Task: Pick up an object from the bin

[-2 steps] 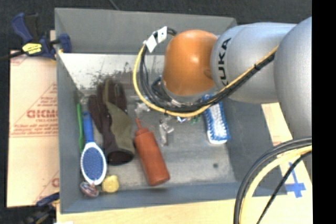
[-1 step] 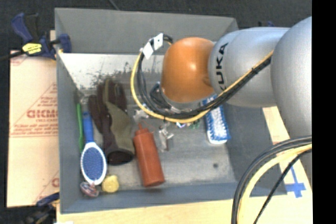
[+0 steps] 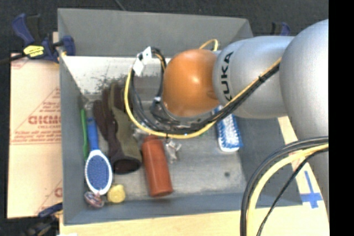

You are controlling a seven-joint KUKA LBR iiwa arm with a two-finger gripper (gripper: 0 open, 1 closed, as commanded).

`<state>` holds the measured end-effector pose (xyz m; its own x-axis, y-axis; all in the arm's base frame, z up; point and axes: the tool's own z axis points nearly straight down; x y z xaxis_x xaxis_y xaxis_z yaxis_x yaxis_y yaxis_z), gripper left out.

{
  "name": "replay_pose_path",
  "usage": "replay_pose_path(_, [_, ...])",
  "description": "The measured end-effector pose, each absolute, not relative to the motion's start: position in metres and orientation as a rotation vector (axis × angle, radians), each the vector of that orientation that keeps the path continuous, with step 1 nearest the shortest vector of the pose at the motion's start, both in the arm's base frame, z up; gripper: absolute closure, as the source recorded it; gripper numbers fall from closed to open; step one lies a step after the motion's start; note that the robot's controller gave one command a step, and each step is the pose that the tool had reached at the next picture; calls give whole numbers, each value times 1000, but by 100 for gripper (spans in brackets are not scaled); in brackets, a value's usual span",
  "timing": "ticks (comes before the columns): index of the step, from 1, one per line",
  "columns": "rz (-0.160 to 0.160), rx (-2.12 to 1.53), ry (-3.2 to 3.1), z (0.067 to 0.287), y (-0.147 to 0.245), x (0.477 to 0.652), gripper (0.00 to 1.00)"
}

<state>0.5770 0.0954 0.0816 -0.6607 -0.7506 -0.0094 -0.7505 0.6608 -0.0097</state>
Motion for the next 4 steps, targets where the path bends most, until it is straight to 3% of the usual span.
replay_pose_path(1, [-10,-1468,2761,71,114,573,100])
replay_pose_path(4, [-8,-1459,2762,75,114,573,100])
